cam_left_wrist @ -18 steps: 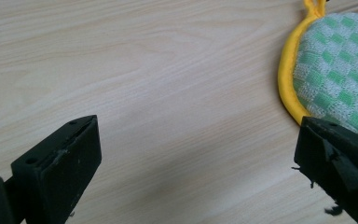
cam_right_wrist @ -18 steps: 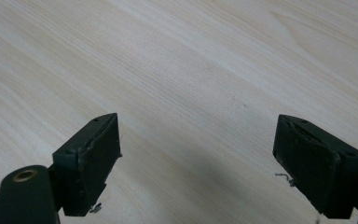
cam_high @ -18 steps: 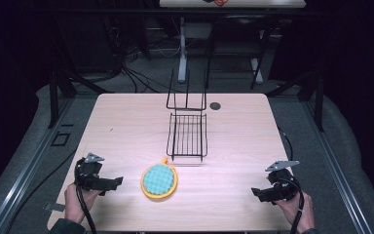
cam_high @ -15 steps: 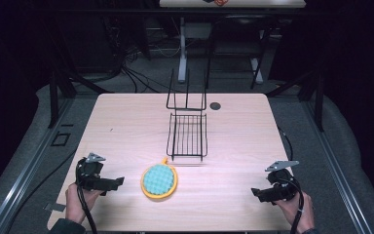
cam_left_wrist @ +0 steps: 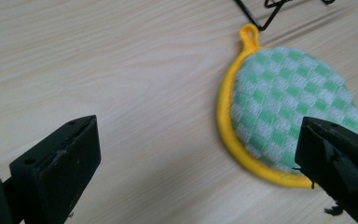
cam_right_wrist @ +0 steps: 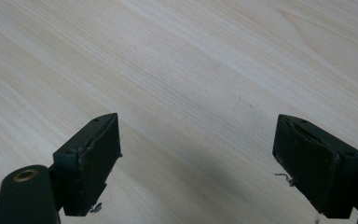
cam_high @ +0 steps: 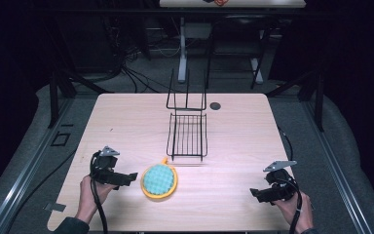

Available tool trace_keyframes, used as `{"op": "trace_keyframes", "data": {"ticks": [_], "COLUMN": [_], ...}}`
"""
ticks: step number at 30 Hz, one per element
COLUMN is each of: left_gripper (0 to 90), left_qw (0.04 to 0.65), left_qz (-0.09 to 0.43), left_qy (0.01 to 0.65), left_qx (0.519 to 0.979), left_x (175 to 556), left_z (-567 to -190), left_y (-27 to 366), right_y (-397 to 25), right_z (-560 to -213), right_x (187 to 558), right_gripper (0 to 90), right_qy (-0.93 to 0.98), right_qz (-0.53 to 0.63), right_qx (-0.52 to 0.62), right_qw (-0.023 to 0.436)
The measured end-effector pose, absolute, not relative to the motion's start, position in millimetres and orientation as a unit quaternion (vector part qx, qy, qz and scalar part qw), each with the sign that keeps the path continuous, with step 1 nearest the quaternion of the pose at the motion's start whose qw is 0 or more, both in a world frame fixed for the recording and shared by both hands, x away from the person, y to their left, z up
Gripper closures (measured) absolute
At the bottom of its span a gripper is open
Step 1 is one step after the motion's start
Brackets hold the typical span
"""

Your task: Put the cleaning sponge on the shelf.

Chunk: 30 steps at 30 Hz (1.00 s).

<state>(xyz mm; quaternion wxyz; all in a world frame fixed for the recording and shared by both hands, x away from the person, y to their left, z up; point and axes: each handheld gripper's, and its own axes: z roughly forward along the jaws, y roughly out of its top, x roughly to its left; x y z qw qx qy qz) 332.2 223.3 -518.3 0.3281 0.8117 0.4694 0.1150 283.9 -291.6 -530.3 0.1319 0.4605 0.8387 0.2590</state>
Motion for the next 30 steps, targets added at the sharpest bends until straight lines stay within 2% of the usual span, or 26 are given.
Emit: {"op": "trace_keyframes", "data": {"ticks": [11, 16, 24, 30], "left_gripper": [0.2, 4.6, 16.3, 32.6], "left_qw": [0.326, 0.330, 0.327, 0.321], "left_qz": [0.104, 0.098, 0.084, 0.075], "left_qy": [0.447, 0.435, 0.419, 0.412], "left_qx": [0.827, 0.832, 0.843, 0.849], "left_x": [349, 355, 364, 369], "left_z": [-519, -520, -525, -532], "left_y": [198, 186, 168, 160], "right_y": [-291, -291, -291, -292], "right_z": [-531, -531, -531, -530], "right_x": [284, 285, 285, 284], "right_gripper": [14.7, 14.8, 14.8, 14.8], "right_qy": [0.838, 0.838, 0.838, 0.838], "right_qz": [0.261, 0.260, 0.262, 0.260], "right_qx": [0.460, 0.461, 0.461, 0.460], "right_qw": [0.132, 0.132, 0.132, 0.133]}}
